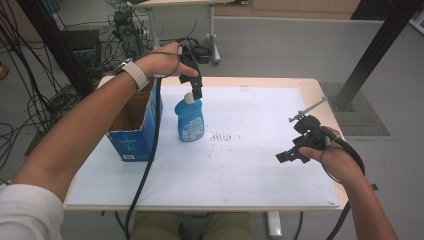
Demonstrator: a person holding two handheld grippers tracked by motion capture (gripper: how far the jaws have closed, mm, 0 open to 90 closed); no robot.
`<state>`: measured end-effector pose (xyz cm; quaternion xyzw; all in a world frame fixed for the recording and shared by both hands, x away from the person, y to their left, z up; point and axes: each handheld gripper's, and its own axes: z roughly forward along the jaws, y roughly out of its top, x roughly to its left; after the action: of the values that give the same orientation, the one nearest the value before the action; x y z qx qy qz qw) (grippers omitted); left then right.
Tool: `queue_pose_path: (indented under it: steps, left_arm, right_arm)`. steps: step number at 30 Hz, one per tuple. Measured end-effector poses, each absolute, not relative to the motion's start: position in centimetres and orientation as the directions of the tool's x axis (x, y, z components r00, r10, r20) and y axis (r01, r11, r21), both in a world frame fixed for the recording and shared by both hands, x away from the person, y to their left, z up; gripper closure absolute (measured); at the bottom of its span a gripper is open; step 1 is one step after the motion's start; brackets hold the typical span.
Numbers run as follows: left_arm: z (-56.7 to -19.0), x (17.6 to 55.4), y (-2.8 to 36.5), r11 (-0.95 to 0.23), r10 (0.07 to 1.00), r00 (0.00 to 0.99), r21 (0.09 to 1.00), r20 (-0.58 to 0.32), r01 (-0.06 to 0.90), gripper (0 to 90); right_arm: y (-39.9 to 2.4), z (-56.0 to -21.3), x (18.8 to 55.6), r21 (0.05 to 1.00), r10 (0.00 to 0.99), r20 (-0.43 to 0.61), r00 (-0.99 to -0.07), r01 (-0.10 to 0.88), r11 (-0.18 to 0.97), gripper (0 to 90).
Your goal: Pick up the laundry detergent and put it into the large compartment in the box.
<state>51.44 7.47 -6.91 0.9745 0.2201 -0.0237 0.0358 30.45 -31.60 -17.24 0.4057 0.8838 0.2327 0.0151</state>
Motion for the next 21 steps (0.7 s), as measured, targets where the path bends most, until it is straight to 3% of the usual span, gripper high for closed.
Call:
queue_pose_path:
  steps: [21]
  left_arm:
    - [-8.4, 51.8, 7.7, -0.899, 0.431, 0.899, 0.049, -0.08, 0.435, 7.1]
  right_arm:
    - [-31.5, -17.5, 30.6, 0.424, 0.723, 0.164, -0.67, 0.71, 0.562, 8.9]
